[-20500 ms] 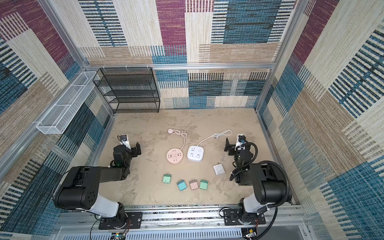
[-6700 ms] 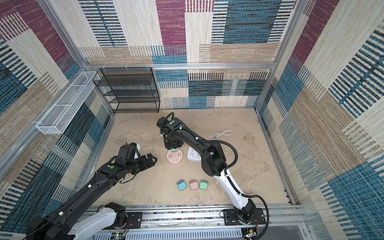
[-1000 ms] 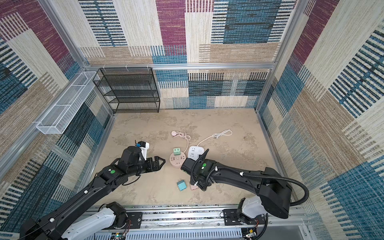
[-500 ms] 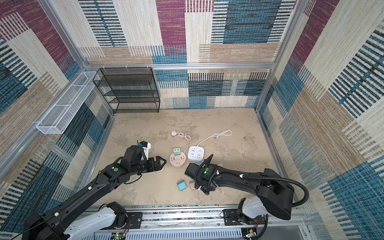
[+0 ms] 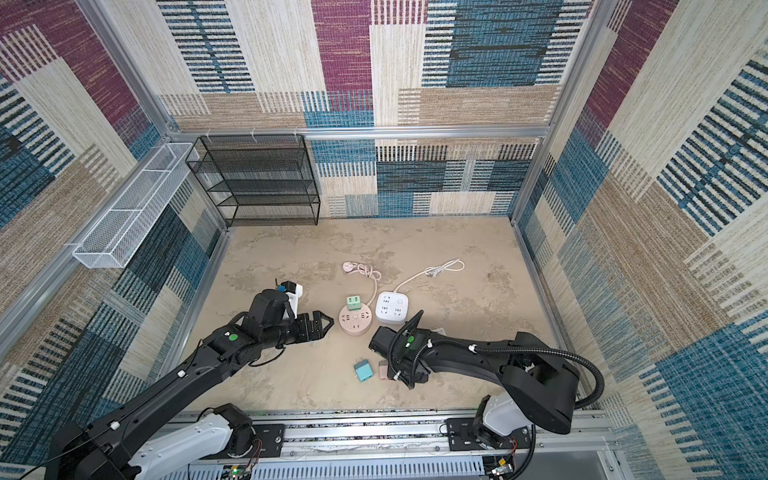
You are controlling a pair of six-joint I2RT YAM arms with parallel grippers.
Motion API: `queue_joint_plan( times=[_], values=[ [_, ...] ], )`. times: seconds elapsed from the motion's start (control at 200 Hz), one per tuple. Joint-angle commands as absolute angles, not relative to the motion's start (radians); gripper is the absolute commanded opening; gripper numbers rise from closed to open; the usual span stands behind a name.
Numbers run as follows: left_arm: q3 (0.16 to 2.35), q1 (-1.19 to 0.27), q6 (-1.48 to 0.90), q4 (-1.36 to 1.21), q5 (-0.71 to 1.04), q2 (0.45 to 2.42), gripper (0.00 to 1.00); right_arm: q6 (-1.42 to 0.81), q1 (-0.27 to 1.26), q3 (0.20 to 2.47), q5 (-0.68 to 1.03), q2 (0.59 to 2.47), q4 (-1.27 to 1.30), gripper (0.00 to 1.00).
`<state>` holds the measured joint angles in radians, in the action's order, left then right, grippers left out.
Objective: Insert the plug
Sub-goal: 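Grasp the mint green charger with the right gripper and lift it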
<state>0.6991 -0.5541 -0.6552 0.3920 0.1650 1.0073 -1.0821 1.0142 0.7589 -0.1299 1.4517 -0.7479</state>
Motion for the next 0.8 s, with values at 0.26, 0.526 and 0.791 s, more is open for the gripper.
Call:
queue_joint_plan(
  times=[0.26,0.526,0.791],
  values=[
    [0.706,-0.554,-0.664,0.378,0.178,1.019,0.95,-1.084,1.015,0.719,-0.113,1.439,-0.717,0.53],
    [0.694,-0.553,-0.668,0.374,0.178,1.005,0.92,-1.07,1.012,0.706,-0.134,1.419,-0.731,0.33],
    [0.708,-0.554,-0.663,0.382,0.178,0.975,0.88,-0.942,1.008,0.921,-0.281,1.412,-0.896,0.0]
  ],
)
